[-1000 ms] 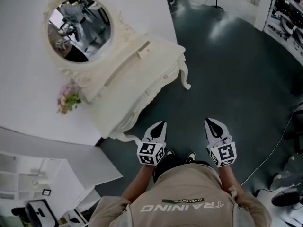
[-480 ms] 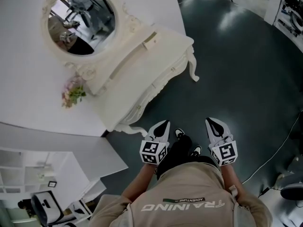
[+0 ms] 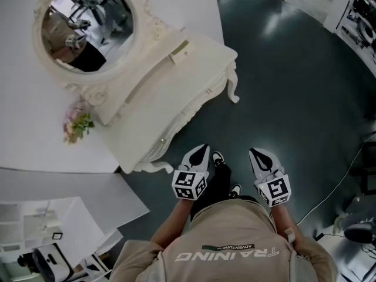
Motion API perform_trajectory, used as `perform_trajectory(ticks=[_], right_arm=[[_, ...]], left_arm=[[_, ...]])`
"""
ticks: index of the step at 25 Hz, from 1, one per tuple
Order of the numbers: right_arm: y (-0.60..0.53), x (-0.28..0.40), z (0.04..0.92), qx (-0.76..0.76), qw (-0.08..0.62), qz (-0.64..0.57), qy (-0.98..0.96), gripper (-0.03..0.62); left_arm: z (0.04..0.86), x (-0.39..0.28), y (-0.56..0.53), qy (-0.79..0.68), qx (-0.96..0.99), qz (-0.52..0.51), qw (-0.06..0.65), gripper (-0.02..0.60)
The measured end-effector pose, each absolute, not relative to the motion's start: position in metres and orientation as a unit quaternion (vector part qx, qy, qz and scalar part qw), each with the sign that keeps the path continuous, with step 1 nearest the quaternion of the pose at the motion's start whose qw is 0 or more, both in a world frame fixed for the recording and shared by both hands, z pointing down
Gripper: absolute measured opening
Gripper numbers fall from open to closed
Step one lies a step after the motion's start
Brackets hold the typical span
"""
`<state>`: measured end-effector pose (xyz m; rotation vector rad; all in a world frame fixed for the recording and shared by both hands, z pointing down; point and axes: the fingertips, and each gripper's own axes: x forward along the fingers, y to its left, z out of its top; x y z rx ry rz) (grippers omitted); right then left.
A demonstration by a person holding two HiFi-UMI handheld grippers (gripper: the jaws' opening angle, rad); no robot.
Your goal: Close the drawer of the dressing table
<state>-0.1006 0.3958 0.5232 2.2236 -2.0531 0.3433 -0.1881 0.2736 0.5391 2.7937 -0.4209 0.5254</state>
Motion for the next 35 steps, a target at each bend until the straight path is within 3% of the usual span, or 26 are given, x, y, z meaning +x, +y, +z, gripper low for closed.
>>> perform_trajectory(ticks=[16, 35], right_arm=[[0.223, -0.021, 0.462, 0.722, 0.06, 0.085, -0.685, 0.002], [0.148, 0.006, 0.486, 0.705, 0.055, 0.14, -0.693, 0.002]], left_arm=[[0.518, -0.091, 0.107, -0.138, 0.969, 0.133, 0.159, 0.018], [0.532, -0.072, 0.031, -0.166, 0.959, 0.137, 0.184, 0.018]])
